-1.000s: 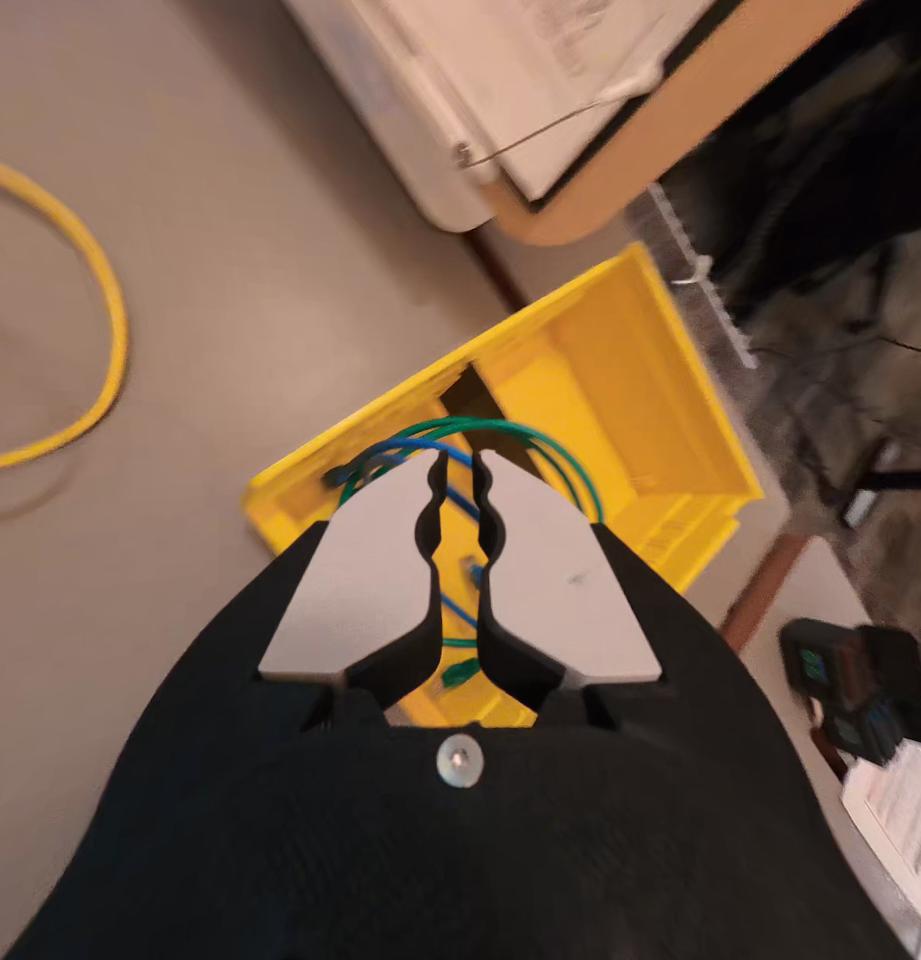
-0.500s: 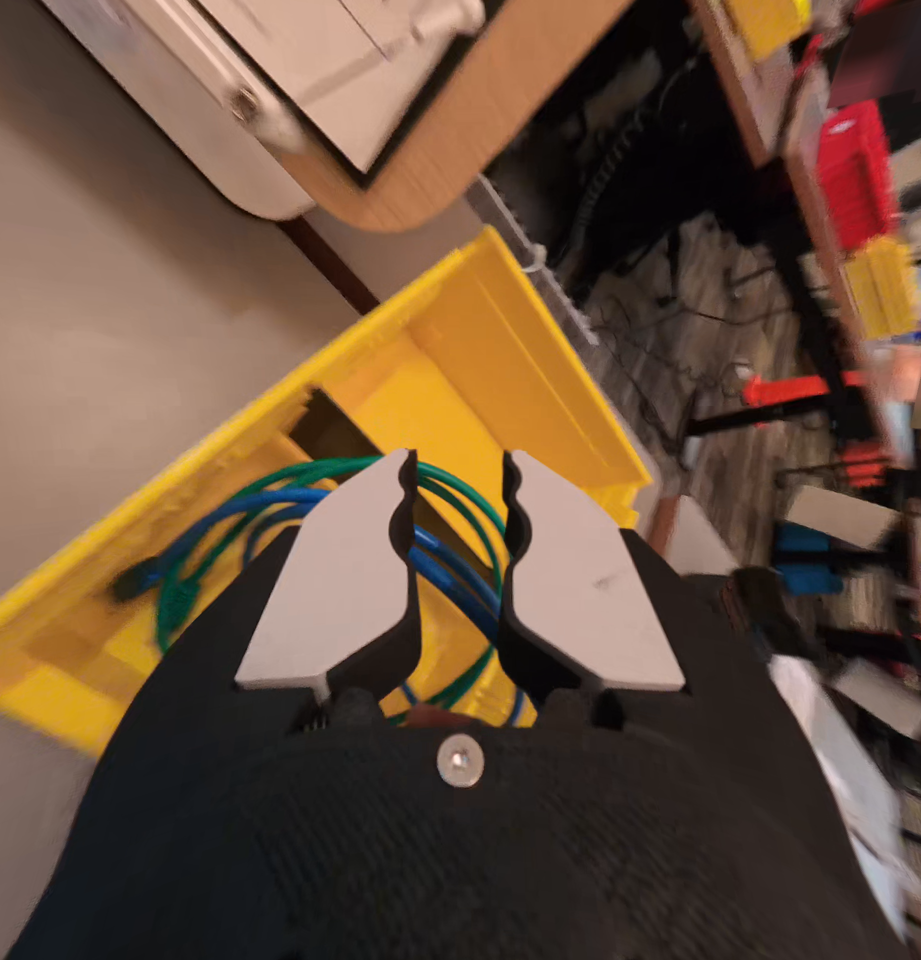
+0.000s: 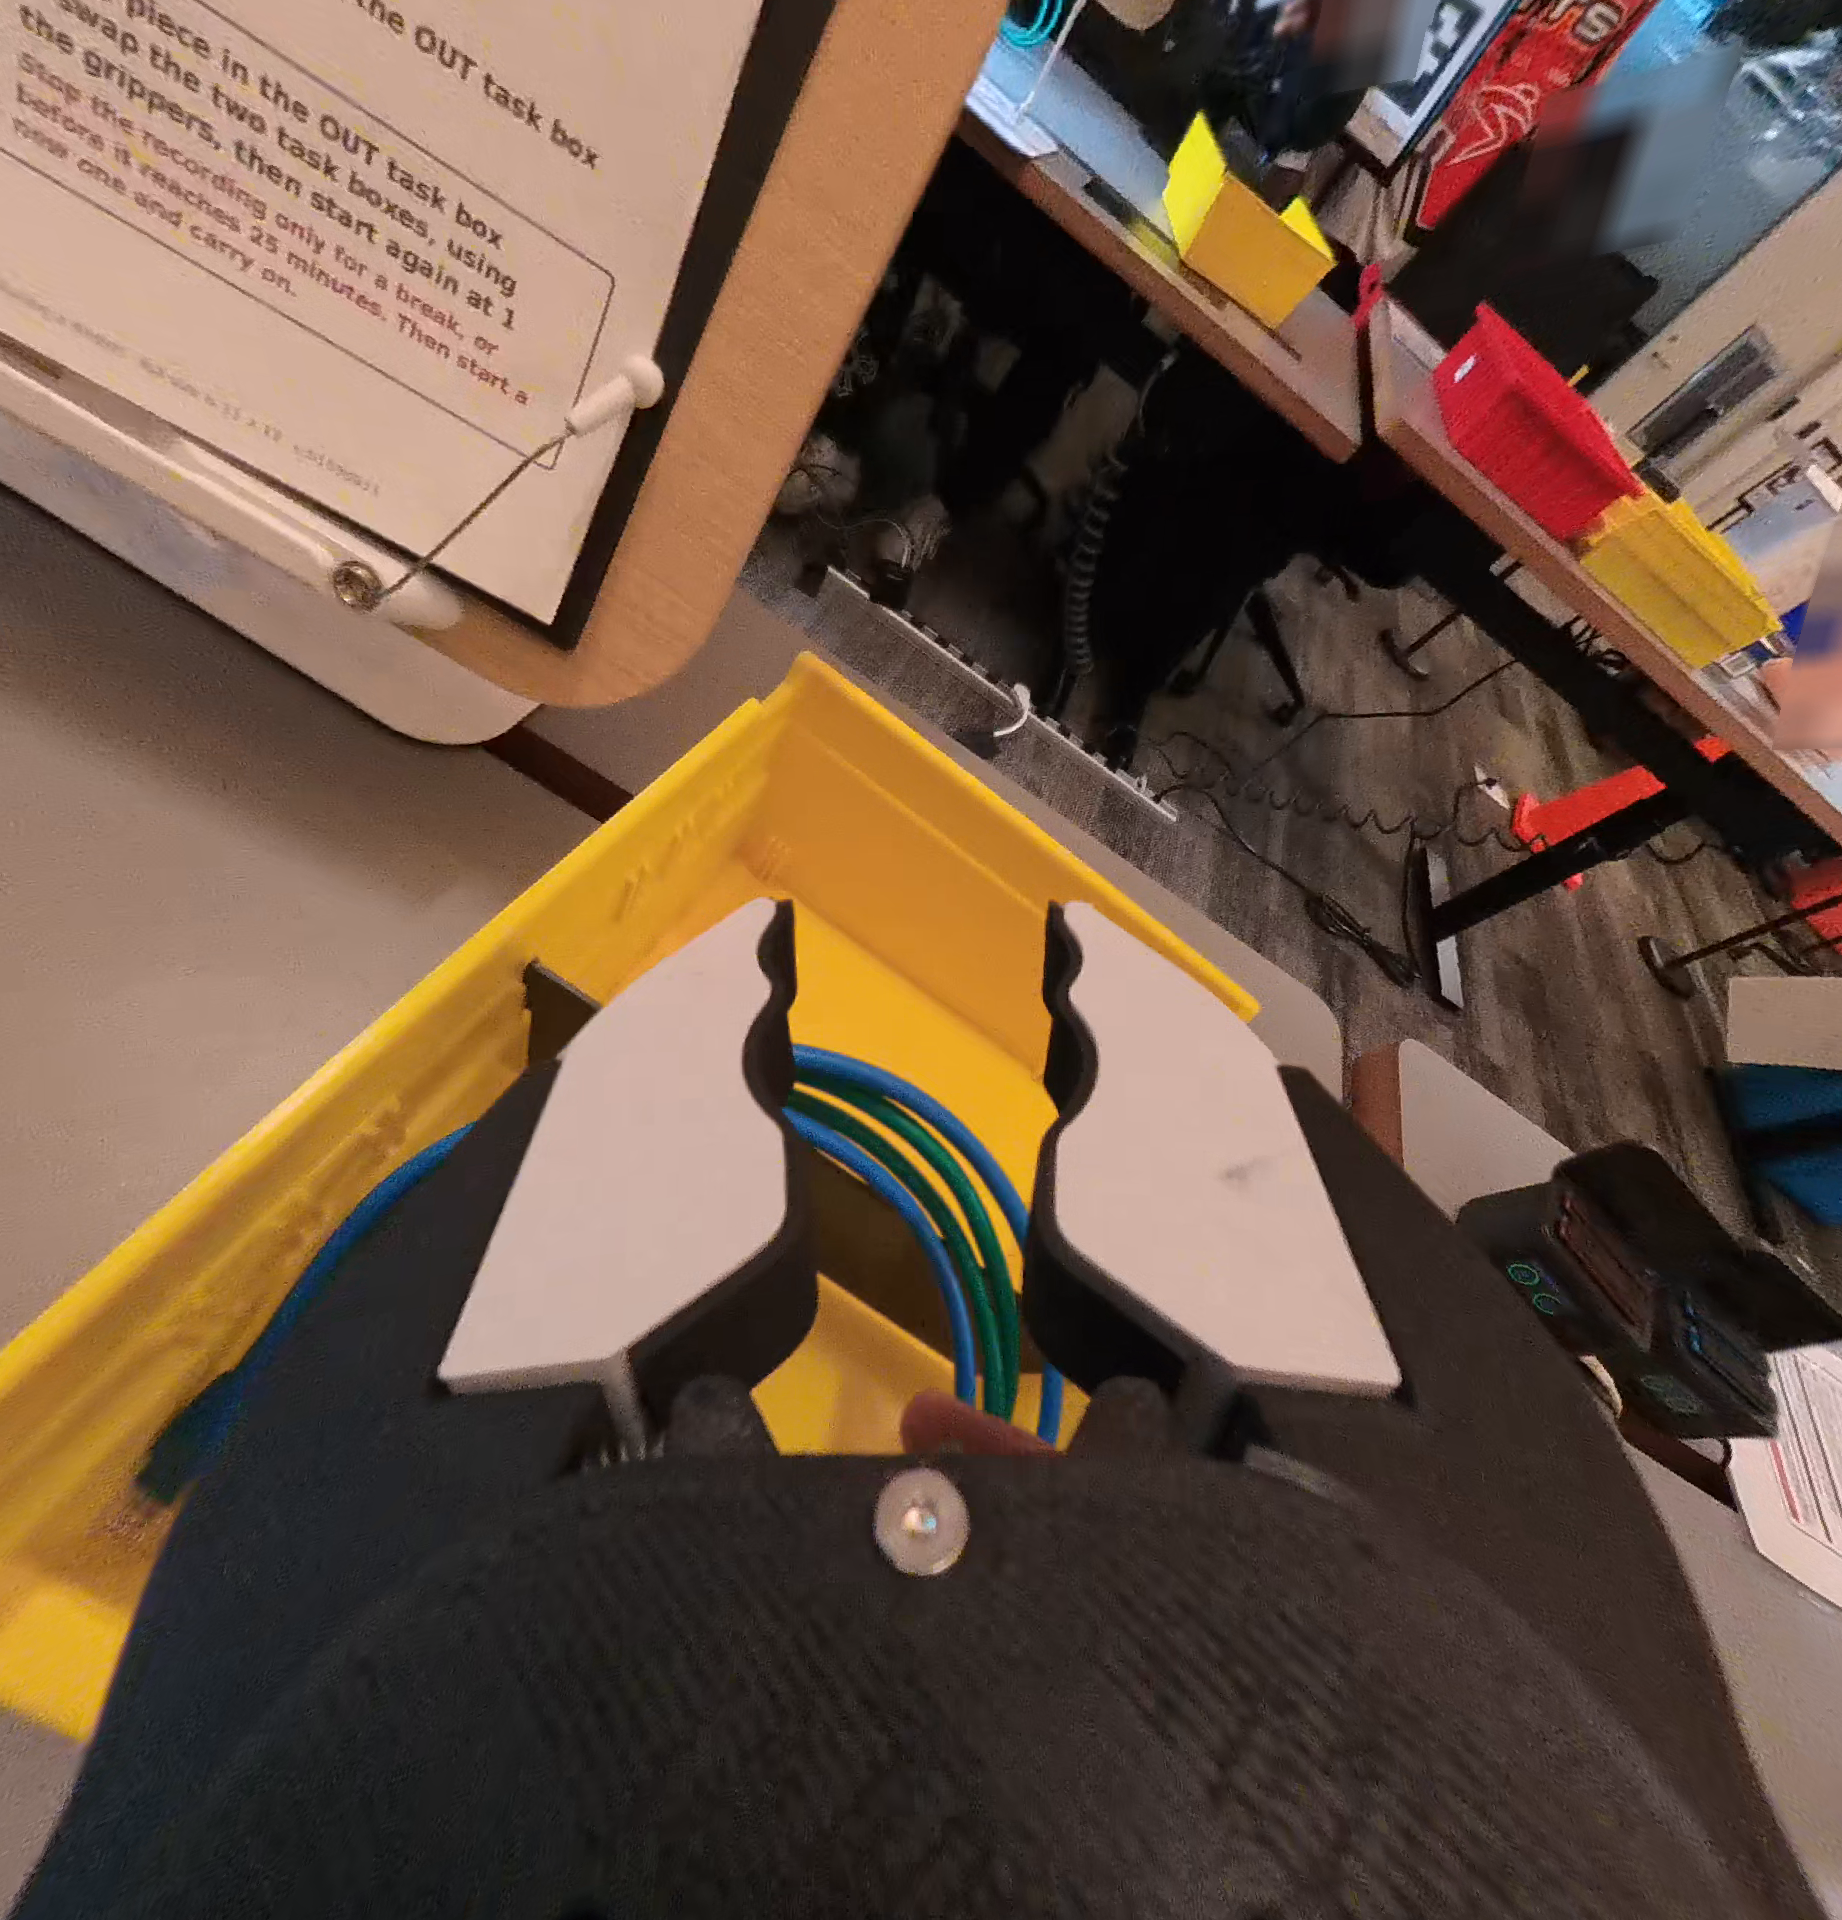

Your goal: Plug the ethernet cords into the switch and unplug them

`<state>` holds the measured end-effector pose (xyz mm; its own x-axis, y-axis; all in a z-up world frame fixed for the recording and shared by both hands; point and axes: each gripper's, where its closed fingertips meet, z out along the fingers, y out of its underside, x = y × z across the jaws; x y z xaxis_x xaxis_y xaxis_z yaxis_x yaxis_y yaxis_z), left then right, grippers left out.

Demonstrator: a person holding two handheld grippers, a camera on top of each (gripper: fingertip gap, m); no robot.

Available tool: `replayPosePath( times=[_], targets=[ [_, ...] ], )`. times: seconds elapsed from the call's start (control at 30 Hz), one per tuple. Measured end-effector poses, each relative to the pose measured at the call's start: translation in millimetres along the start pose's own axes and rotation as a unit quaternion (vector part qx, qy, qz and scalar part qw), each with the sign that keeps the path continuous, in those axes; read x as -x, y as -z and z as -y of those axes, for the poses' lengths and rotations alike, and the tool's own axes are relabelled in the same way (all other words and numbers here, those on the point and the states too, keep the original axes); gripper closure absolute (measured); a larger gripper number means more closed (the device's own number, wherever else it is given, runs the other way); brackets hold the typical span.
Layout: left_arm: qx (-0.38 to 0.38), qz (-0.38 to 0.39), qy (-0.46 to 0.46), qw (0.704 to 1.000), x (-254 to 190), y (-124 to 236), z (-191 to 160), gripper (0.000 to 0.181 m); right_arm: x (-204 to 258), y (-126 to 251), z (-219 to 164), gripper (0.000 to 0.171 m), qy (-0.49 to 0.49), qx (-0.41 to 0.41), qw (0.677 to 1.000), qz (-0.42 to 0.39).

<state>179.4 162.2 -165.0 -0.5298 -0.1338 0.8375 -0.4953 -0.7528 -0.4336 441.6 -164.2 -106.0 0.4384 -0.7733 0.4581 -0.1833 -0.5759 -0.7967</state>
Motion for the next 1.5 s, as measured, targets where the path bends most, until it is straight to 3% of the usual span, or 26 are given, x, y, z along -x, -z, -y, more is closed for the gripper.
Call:
replayPosePath(
  times=[0.1, 0.2, 0.27, 0.37, 0.47, 0.53, 0.6, 0.63, 0.77, 0.9, 1.07, 1.23, 1.33, 1.4, 1.5],
  targets=[
    [0.006, -0.004, -0.001, 1.000, -1.9, -1.0, -2.0, 0.154, 31.1, 14.4, 10.2, 0.119, 0.002, 0.009, 0.999, 0.051],
    [0.009, 0.000, -0.001, 1.000, -0.9, -2.2, -4.1, 0.154, 122.5, 63.9, 37.4, 0.102, -0.047, -0.016, 0.979, 0.199],
    [0.006, 0.000, 0.015, 1.000, 1.1, -2.7, -5.4, 0.154, 188.6, 108.2, 53.5, 0.116, -0.118, -0.048, 0.952, 0.278],
    [0.005, 0.000, 0.047, 0.999, 4.7, -3.4, -10.2, 0.154, 281.6, 160.0, 64.2, 0.121, -0.207, -0.108, 0.896, 0.378],
    [0.018, -0.010, 0.062, 0.998, 1.8, -7.1, -19.2, 0.154, 322.8, 155.5, 57.8, 0.126, -0.337, -0.131, 0.855, 0.370],
    [0.029, -0.024, 0.079, 0.996, -4.2, -10.7, -26.0, 0.154, 332.1, 145.6, 53.5, 0.119, -0.438, -0.138, 0.800, 0.385],
    [0.051, -0.024, 0.088, 0.995, -7.7, -14.7, -36.4, 0.154, 335.0, 143.7, 55.3, 0.123, -0.520, -0.149, 0.727, 0.423],
    [0.064, -0.020, 0.089, 0.994, -8.8, -16.8, -42.3, 0.154, 334.3, 140.2, 52.1, 0.126, -0.547, -0.143, 0.706, 0.426],
    [0.087, -0.017, 0.113, 0.990, -19.1, -25.3, -59.7, 0.154, 339.2, 138.0, 36.0, 0.129, -0.574, -0.135, 0.695, 0.411],
    [0.100, 0.004, 0.123, 0.987, -22.8, -30.0, -72.3, 0.155, 333.4, 144.7, 32.1, 0.141, -0.630, -0.162, 0.639, 0.411],
    [0.113, 0.017, 0.138, 0.984, -18.6, -29.1, -77.8, 0.155, 331.7, 151.2, 33.8, 0.154, -0.652, -0.184, 0.611, 0.410],
    [0.109, 0.017, 0.148, 0.983, -18.3, -28.1, -75.9, 0.154, 331.4, 154.7, 37.9, 0.141, -0.645, -0.200, 0.612, 0.411],
    [0.116, 0.019, 0.144, 0.983, -17.1, -28.1, -77.5, 0.154, 333.6, 152.9, 36.6, 0.147, -0.636, -0.195, 0.630, 0.401],
    [0.123, 0.018, 0.140, 0.982, -17.5, -28.4, -79.6, 0.154, 331.9, 151.2, 34.9, 0.155, -0.642, -0.194, 0.629, 0.395],
    [0.130, 0.023, 0.131, 0.983, -16.5, -28.9, -82.7, 0.154, 331.0, 149.2, 32.0, 0.155, -0.651, -0.198, 0.621, 0.389]
  ],
)
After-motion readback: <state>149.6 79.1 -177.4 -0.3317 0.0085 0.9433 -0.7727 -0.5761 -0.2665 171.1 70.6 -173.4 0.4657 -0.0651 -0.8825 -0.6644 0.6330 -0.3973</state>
